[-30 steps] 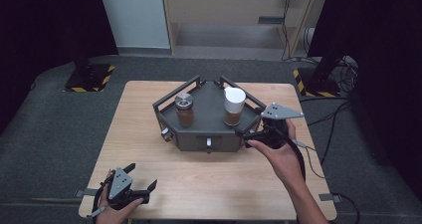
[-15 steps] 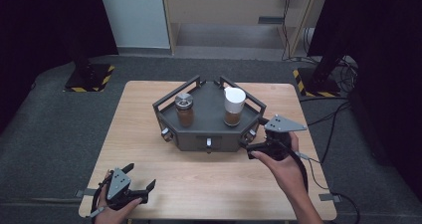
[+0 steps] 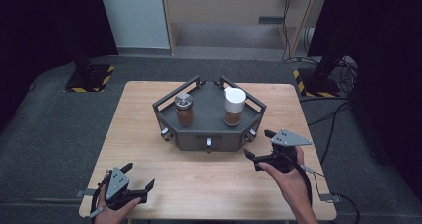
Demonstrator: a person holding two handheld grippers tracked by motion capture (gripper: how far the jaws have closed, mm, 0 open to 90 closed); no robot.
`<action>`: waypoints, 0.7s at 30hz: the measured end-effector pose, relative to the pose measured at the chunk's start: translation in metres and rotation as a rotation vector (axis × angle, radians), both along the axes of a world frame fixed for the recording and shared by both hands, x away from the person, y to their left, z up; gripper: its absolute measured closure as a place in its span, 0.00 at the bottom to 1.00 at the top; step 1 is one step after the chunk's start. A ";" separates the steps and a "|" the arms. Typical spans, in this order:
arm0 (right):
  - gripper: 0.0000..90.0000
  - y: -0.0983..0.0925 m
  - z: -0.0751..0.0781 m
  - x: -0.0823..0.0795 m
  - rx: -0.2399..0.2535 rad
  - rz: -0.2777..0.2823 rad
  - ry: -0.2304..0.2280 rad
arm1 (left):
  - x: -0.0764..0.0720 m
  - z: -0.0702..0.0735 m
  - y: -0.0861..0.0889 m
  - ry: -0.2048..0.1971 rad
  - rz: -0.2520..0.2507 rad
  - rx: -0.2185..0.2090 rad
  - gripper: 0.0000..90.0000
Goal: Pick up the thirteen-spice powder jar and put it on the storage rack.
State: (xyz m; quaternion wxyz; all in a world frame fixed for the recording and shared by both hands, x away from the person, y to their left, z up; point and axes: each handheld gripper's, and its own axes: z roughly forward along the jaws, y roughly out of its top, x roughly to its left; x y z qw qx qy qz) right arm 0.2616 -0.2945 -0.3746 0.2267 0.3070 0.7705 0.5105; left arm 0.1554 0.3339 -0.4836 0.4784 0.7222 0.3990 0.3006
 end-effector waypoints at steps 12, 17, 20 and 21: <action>0.02 -0.016 -0.035 -0.013 0.027 -0.037 0.036 | 0.001 -0.003 -0.001 0.006 0.000 -0.001 0.03; 0.02 -0.022 -0.049 -0.017 0.039 -0.052 0.044 | 0.001 -0.004 0.001 0.012 0.001 -0.010 0.03; 0.01 -0.025 -0.056 -0.019 0.038 -0.052 0.045 | 0.001 -0.005 0.002 0.013 0.005 -0.013 0.03; 0.02 -0.026 -0.058 -0.020 0.039 -0.053 0.046 | 0.001 -0.005 0.002 0.013 0.006 -0.012 0.03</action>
